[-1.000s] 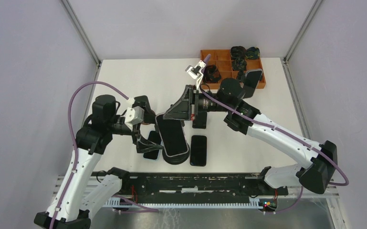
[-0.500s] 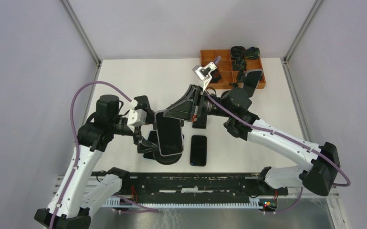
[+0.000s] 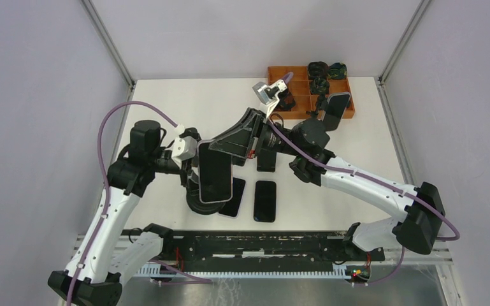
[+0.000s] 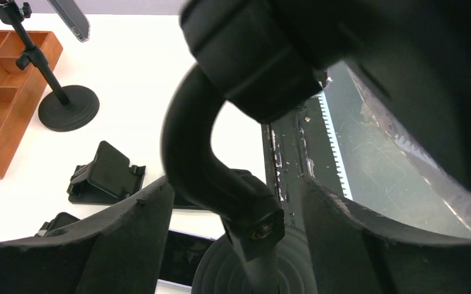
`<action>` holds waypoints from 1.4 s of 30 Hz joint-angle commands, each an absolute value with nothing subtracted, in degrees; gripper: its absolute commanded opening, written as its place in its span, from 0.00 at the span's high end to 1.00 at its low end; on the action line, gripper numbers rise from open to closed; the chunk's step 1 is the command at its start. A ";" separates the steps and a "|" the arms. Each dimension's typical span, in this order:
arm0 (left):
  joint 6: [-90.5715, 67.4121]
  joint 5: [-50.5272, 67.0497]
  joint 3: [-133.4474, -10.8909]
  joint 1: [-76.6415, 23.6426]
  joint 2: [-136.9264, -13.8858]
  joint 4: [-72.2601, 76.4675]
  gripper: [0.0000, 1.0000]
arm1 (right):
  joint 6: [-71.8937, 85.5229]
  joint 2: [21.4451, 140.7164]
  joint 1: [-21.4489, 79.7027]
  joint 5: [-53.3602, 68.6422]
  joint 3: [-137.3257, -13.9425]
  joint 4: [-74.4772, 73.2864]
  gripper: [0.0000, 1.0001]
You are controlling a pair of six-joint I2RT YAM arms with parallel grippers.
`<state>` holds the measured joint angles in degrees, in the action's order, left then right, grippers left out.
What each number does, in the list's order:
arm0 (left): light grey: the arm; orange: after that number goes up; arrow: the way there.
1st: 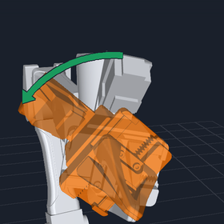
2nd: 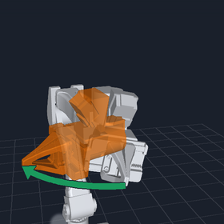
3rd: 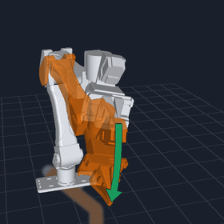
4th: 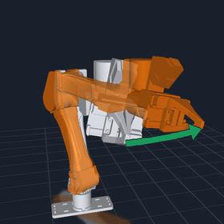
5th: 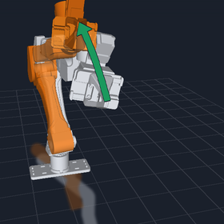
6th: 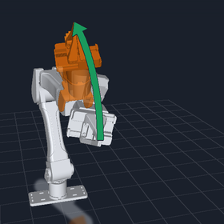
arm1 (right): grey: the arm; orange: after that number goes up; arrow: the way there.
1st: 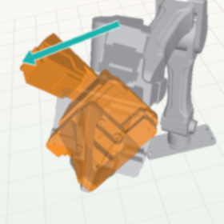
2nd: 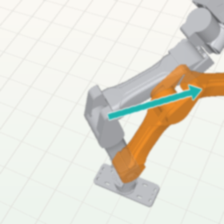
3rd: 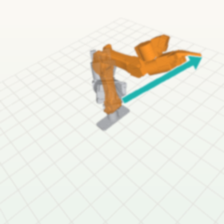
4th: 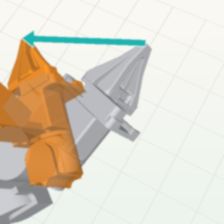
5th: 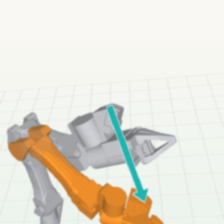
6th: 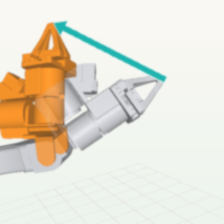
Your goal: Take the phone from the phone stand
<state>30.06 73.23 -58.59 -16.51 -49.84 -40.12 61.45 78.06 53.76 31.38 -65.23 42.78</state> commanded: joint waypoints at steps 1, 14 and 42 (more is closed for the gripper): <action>28.14 74.37 -62.13 -16.78 -49.81 -37.32 0.25 | 63.50 75.88 54.41 28.15 -67.45 52.23 1.00; 42.42 72.86 -69.46 -16.79 -51.16 -50.26 0.98 | 58.75 72.04 54.44 32.22 -66.91 43.77 0.86; 70.35 72.95 -77.55 -18.36 -59.14 -83.94 0.98 | 29.34 68.81 55.26 37.79 -78.16 0.58 0.26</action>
<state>67.02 68.88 -74.02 -17.85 -60.01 -82.54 31.55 69.87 54.65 37.60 -77.87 1.54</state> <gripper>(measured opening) 0.338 0.754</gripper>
